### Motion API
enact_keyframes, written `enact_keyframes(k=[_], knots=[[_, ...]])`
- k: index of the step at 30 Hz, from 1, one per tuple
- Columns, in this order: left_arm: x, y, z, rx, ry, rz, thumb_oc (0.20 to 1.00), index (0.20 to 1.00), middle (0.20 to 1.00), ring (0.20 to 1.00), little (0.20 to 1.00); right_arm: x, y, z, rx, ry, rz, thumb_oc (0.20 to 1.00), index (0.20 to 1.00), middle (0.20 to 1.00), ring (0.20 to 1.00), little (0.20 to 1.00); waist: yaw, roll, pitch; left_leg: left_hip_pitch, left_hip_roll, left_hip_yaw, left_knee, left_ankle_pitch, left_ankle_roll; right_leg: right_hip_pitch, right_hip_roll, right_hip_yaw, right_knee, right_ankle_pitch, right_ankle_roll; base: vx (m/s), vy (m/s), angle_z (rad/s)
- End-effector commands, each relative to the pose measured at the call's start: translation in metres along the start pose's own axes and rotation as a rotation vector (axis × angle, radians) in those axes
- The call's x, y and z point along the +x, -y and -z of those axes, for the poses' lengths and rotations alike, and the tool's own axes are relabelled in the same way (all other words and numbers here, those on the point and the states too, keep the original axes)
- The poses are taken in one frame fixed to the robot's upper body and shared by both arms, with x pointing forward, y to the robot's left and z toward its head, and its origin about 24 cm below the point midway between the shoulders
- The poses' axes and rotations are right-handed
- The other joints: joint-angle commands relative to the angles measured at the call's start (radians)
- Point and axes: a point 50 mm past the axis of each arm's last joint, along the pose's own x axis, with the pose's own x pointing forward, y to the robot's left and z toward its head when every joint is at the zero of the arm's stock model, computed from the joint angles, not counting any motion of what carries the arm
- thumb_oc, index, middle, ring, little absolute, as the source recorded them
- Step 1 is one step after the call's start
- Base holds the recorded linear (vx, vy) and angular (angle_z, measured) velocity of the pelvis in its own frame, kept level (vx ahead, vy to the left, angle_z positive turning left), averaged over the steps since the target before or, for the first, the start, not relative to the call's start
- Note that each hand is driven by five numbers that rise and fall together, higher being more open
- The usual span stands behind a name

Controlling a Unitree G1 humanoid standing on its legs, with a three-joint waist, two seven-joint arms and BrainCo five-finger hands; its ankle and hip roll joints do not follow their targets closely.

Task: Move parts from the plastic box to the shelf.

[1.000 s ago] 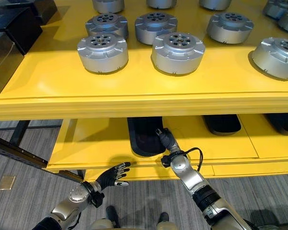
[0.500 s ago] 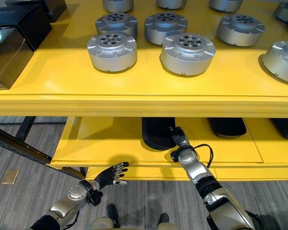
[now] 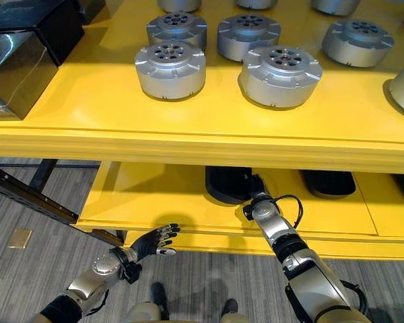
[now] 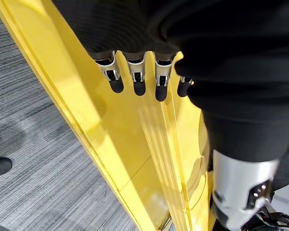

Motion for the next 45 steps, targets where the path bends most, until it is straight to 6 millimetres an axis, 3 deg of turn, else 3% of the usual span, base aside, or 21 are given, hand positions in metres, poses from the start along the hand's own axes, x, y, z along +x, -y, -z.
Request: enact_keyframes(k=[1,24,45], knots=[[0.006,0.000,-0.023,0.022,0.086,0.041,1.000,1.000,1.000,1.000,1.000,0.016,0.035,-0.058,-0.025,0.153,0.097,0.200,0.200,0.200,0.200,0.200,0.023,0.001,0.010,0.012,0.079,-0.016,0.109,-0.045,-0.075,-0.080,-0.046,-0.039,0.151,-0.043,0.022,0.00,0.000,0.00],[0.008,-0.011,-0.032,0.041,0.095,0.036,1.000,1.000,1.000,1.000,1.000,0.029,0.094,-0.057,-0.235,0.086,0.241,0.200,0.200,0.200,0.200,0.200,0.050,0.016,0.057,-0.013,0.075,-0.025,0.126,-0.050,-0.076,-0.118,-0.057,-0.048,0.195,-0.056,0.026,0.00,0.000,0.00],[0.012,-0.011,-0.038,0.052,0.103,0.044,1.000,1.000,1.000,1.000,1.000,0.031,0.118,-0.073,-0.318,0.089,0.303,0.200,0.200,0.200,0.200,0.200,0.058,0.025,0.087,-0.033,0.076,-0.030,0.146,-0.055,-0.080,-0.143,-0.056,-0.049,0.220,-0.067,0.021,0.00,0.000,0.00]])
